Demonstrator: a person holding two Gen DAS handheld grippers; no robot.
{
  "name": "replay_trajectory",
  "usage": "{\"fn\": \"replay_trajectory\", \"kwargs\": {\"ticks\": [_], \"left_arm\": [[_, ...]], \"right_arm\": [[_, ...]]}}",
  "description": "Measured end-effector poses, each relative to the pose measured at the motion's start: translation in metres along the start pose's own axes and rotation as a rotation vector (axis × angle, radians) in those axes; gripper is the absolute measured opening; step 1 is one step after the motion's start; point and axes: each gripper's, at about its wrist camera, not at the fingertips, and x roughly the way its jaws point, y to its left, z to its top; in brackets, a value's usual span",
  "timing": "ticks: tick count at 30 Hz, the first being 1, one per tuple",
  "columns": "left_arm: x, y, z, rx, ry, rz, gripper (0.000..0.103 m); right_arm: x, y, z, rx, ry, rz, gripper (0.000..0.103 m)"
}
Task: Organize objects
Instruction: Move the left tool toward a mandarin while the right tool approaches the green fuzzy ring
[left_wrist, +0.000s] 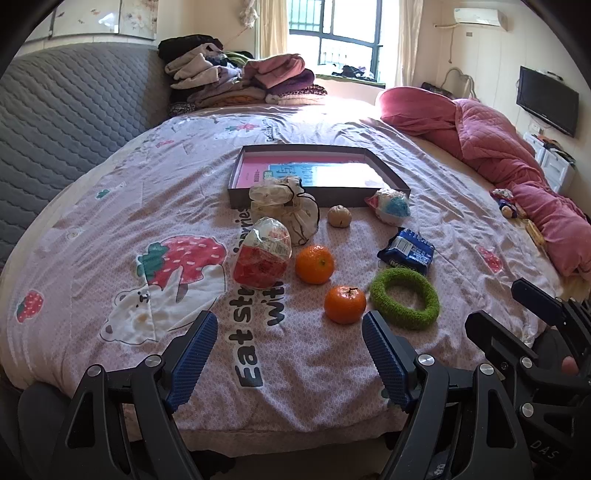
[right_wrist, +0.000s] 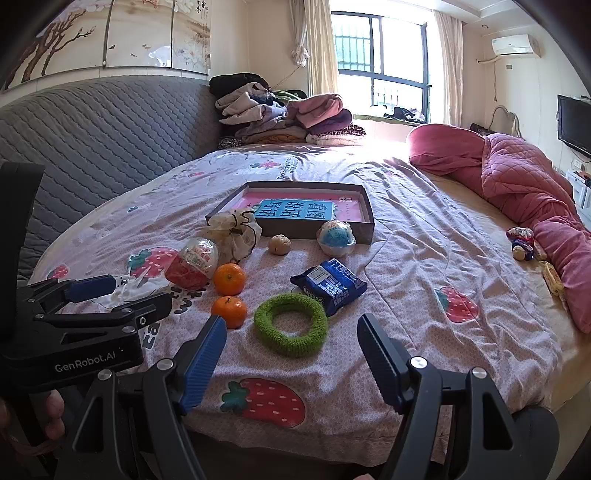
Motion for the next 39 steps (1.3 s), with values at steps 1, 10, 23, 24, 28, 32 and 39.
{"fn": "replay_trajectory", "kwargs": {"ticks": [1,10,23,24,28,32,39], "left_arm": [[0.000,0.000,0.000,0.001,0.002,0.000,0.082],[0.001,0.001,0.001,0.000,0.006,-0.001,0.082],[0.005,0.001,-0.002,0.004,0.028,-0.004,0.082],[0.007,0.001,-0.003,0.004,0.032,-0.005,0.082],[0.012,0.001,-0.004,0.006,0.044,-0.005,0.082],[0.019,0.000,-0.005,0.007,0.060,-0.009,0.082],[0.035,-0.002,-0.007,0.009,0.090,-0.021,0.082]], "right_arm": [[0.000,0.000,0.000,0.000,0.001,0.000,0.073],[0.001,0.002,0.000,-0.002,0.002,0.002,0.073],[0.005,-0.002,-0.001,0.007,0.015,0.001,0.073],[0.006,-0.002,-0.001,0.008,0.017,0.000,0.073],[0.010,-0.004,-0.003,0.010,0.024,0.002,0.073],[0.015,-0.007,-0.004,0.022,0.031,-0.003,0.073],[0.027,-0.016,-0.005,0.050,0.054,-0.013,0.073]]}}
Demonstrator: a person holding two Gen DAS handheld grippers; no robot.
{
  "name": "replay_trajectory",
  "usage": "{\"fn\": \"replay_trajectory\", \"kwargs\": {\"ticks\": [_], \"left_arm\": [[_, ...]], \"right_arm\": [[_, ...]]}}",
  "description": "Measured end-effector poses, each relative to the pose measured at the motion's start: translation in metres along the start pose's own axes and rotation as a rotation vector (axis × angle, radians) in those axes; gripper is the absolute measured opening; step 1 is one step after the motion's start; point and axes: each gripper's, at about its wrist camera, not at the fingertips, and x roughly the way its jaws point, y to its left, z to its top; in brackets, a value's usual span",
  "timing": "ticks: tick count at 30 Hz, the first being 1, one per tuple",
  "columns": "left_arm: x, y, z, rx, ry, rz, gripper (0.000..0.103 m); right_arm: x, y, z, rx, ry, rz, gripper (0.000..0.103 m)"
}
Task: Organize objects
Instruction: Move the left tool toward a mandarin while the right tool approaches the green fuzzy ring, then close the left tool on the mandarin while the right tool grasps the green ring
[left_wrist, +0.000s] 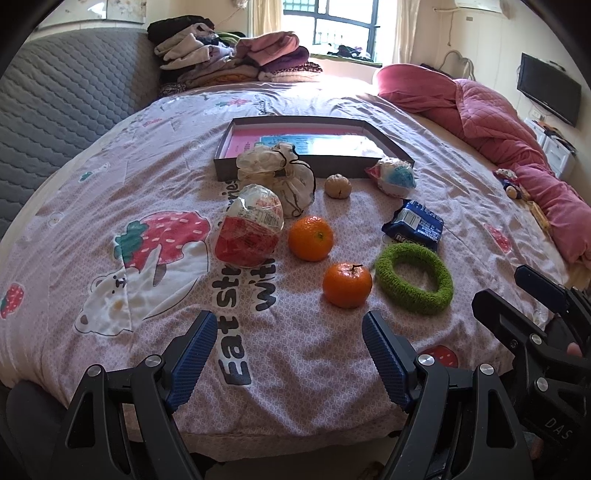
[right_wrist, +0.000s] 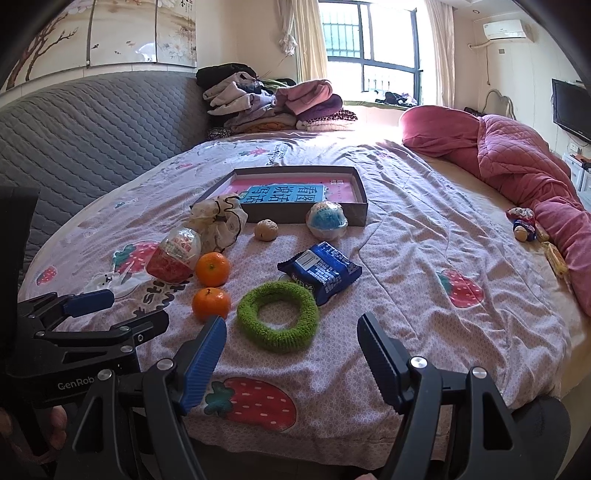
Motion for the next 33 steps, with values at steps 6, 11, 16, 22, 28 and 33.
{"fn": "replay_trajectory", "kwargs": {"ticks": [6,11,16,22,28,33], "left_arm": [[0.015,-0.005,0.005,0.004,0.011,-0.002,0.082],[0.031,-0.010,0.008,0.011,0.038,-0.022,0.081],[0.043,-0.012,0.010,0.014,0.050,-0.038,0.082],[0.055,-0.016,0.014,0.037,0.039,-0.050,0.081],[0.062,-0.014,0.018,0.028,0.033,-0.086,0.080],[0.070,-0.016,0.019,0.037,0.048,-0.130,0.076]], "right_arm": [[0.015,-0.010,0.003,0.018,0.029,-0.001,0.073],[0.028,-0.015,0.005,0.032,0.054,0.013,0.073],[0.041,-0.017,0.009,0.038,0.085,0.022,0.073],[0.058,-0.021,0.012,0.053,0.144,0.012,0.073],[0.075,-0.032,0.014,0.095,0.198,0.017,0.071],[0.087,-0.035,0.016,0.108,0.237,0.048,0.065]]}}
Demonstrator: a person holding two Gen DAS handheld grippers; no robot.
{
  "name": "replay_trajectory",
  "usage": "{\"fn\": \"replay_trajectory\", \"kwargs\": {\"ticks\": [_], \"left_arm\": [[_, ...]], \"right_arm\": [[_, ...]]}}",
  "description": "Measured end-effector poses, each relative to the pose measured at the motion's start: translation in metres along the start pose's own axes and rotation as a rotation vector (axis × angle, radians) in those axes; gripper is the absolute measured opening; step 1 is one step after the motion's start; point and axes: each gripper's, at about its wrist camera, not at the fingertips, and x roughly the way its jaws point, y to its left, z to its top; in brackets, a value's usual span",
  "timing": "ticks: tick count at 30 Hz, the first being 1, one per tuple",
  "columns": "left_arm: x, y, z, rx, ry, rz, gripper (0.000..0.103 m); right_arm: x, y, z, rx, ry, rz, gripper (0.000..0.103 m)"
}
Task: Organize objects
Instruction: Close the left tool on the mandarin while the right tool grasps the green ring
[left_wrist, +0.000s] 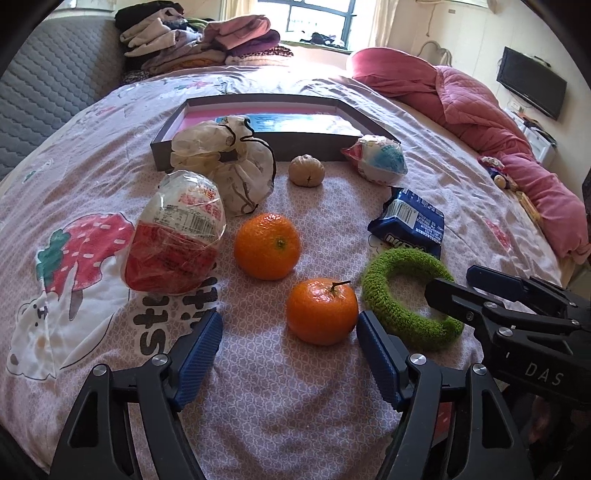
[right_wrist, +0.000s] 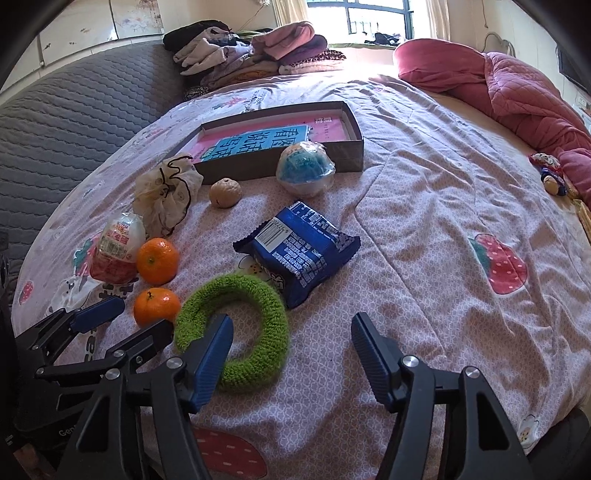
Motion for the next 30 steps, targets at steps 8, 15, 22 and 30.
{"fn": "replay_trajectory", "kwargs": {"ticks": [8,15,22,30], "left_arm": [[0.008,-0.003,0.002,0.022,-0.006,-0.025,0.069],[0.010,-0.007,0.003,0.035,-0.012,-0.079,0.042],[0.007,-0.010,0.003,0.036,-0.014,-0.093,0.039],[-0.002,-0.010,0.000,0.048,-0.038,-0.113,0.038]], "right_arm": [[0.009,0.001,0.003,-0.006,0.032,0.030,0.054],[0.014,0.005,0.003,-0.031,0.044,0.029,0.036],[0.012,0.010,0.000,-0.058,0.030,0.030,0.016],[0.000,0.010,-0.005,-0.068,-0.016,0.061,0.014]]}}
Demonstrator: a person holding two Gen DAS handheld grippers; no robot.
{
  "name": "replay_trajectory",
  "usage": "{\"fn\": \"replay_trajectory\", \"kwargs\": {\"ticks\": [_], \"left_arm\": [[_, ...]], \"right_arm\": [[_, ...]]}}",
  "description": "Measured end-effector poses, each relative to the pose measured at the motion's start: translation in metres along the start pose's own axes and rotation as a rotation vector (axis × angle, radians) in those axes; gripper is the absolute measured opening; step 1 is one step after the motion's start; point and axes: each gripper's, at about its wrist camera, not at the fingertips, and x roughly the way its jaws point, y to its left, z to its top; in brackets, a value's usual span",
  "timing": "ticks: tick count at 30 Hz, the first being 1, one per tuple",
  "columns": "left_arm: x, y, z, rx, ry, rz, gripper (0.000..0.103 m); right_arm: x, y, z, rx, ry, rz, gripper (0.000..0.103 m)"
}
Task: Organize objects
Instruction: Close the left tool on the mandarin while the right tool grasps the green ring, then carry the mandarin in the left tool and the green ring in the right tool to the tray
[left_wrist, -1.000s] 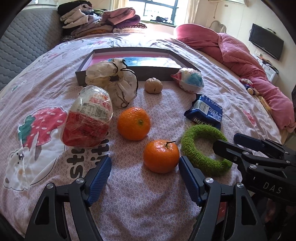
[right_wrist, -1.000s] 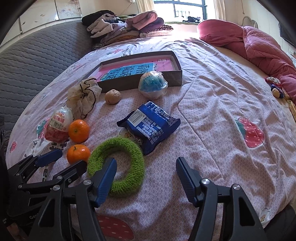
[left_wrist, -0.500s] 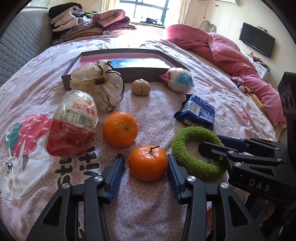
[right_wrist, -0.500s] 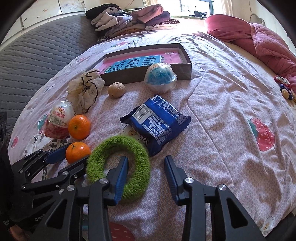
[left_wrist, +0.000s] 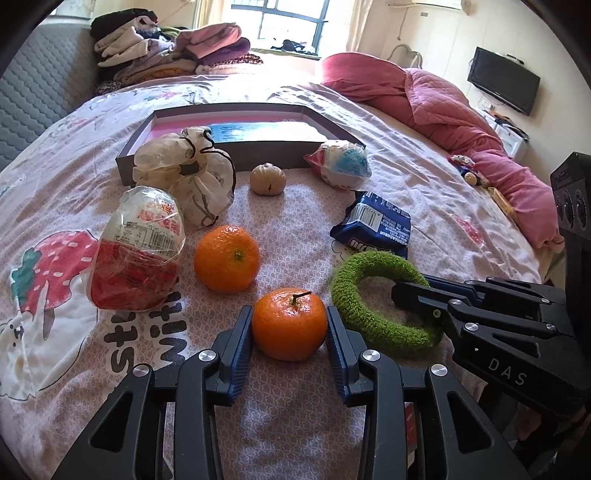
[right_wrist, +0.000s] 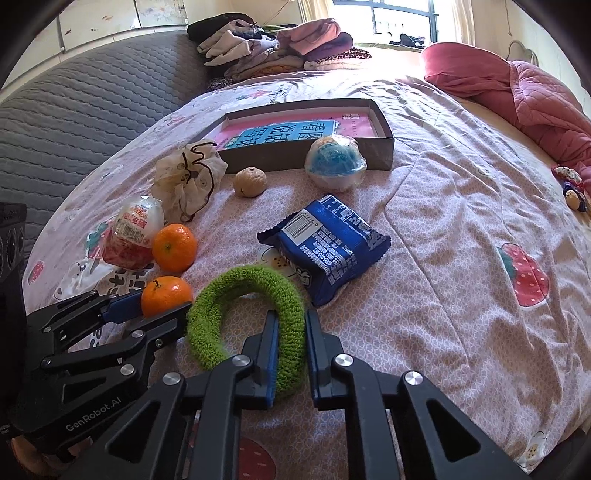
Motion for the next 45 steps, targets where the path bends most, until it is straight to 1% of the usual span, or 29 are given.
{"fn": "replay_trajectory", "kwargs": {"ticks": [10,15,19,33,45], "left_arm": [[-0.019,0.001,0.002,0.000,-0.047,0.001,0.038],[-0.026,0.000,0.004,-0.004,-0.068,0.000,0.038],[-0.030,0.000,0.008,-0.007,-0.082,0.000,0.038],[-0.037,0.005,0.035,-0.010,-0.129,0.038,0.038],[-0.032,0.007,0.056,-0.024,-0.146,0.062,0.038]], "right_arm": [[-0.013,0.000,0.004,-0.005,-0.057,-0.003,0.013],[-0.021,0.003,0.008,-0.021,-0.099,-0.012,0.014],[-0.023,0.004,0.012,-0.029,-0.112,-0.014,0.014],[-0.018,0.009,0.035,-0.064,-0.147,-0.005,0.014],[-0.015,0.012,0.058,-0.086,-0.179,-0.001,0.014]]}}
